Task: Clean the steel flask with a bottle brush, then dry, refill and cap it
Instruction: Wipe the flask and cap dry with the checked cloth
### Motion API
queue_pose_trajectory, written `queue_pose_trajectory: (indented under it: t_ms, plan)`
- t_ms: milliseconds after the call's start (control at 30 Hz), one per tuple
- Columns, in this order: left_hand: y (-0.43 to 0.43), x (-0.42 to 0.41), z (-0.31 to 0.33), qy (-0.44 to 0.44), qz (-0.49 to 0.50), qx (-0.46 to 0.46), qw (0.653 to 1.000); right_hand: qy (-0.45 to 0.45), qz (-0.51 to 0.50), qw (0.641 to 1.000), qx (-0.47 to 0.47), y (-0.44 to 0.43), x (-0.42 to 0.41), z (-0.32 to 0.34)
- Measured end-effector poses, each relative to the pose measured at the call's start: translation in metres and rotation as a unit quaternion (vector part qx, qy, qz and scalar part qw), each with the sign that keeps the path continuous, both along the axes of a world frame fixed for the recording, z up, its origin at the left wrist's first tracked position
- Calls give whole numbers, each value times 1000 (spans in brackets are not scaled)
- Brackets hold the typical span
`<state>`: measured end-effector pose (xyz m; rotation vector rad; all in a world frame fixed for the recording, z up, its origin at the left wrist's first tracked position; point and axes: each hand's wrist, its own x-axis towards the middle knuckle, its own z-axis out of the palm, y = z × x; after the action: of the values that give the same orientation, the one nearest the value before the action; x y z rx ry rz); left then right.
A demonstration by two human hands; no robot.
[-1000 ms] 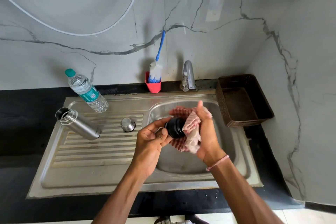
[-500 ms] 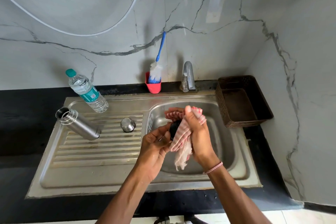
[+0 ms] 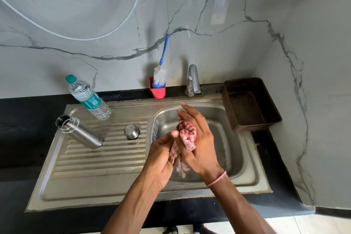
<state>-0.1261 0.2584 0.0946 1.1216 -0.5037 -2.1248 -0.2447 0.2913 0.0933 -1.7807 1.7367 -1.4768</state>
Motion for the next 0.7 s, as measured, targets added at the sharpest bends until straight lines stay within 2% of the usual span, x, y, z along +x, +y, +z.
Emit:
queue_pose_trajectory:
  t_ms: [67,133,167,233,300,433,567,633,700]
  plan:
    - [0,0,-2,-17,-2,-5,1000,-123,-28,991,46,-1,2,-3]
    - [0,3,-5,-15,-1,-5,1000,-299,-44,950,74,0,4,-1]
    - [0,5,-4,-8,0,-3,1000,-382,-45,919,86,0,5,0]
    - [-1,8,-4,6,2,-7,1000,-534,-33,834,132,-4,3,0]
    - [-1,8,-2,5,4,-18,1000,-637,-23,747,187,-7,0,-4]
    - [0,3,-3,-23,21,-29,999,-716,-67,656,231,-6,-2,-12]
    - [-6,9,-5,-24,62,-5,998,-775,-103,591,199,6,-3,-20]
    - [-9,14,-6,-30,80,5,996,-779,-138,594,147,12,-7,-17]
    - [-12,17,-11,-45,86,11,995,-745,-179,638,68,17,-9,-5]
